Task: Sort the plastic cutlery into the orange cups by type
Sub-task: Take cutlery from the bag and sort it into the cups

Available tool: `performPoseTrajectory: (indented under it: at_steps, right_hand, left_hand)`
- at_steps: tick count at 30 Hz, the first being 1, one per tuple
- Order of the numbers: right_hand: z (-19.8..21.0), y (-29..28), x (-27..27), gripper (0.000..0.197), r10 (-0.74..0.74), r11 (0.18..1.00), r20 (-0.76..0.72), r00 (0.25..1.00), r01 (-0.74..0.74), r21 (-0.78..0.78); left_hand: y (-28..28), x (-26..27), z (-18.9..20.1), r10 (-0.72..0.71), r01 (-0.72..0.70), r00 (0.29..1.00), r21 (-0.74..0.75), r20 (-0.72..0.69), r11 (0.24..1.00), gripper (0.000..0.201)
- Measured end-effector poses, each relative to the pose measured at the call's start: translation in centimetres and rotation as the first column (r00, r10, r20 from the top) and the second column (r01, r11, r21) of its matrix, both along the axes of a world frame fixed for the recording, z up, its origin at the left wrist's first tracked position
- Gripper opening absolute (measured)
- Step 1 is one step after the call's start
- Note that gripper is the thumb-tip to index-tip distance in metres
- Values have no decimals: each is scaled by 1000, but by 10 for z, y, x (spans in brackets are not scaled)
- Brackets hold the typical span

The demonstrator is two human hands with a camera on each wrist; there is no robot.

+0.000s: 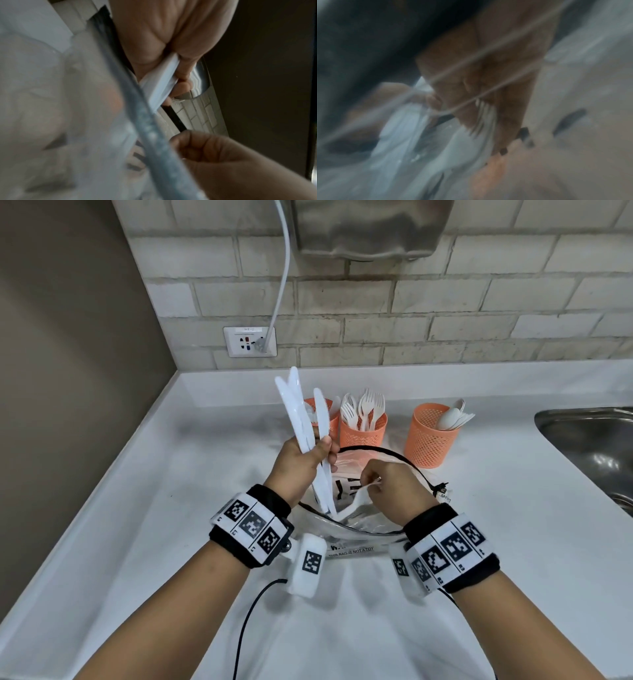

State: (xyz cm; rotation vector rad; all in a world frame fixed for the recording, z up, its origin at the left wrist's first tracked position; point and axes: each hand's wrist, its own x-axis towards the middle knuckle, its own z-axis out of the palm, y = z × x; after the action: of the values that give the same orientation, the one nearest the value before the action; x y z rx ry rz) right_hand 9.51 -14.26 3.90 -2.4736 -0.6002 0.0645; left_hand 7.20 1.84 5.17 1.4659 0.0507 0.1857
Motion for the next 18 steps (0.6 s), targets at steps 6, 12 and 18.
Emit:
performPoseTrajectory:
  at_steps: [6, 12, 18]
  right_hand:
    - [19, 6, -14, 27, 25, 999, 59, 998, -28, 41]
    - [24, 23, -22, 51, 198, 939, -110, 974, -157, 305]
    - [26, 27, -24, 49, 155, 955, -87, 984, -127, 269]
  left_hand:
    - [-2, -2, 7, -53, 55, 999, -173, 12, 983, 23]
    - [-12, -6, 17, -108, 113, 994, -265, 33, 958, 21]
    - [-16, -5, 25, -88, 85, 996, -352, 9, 932, 29]
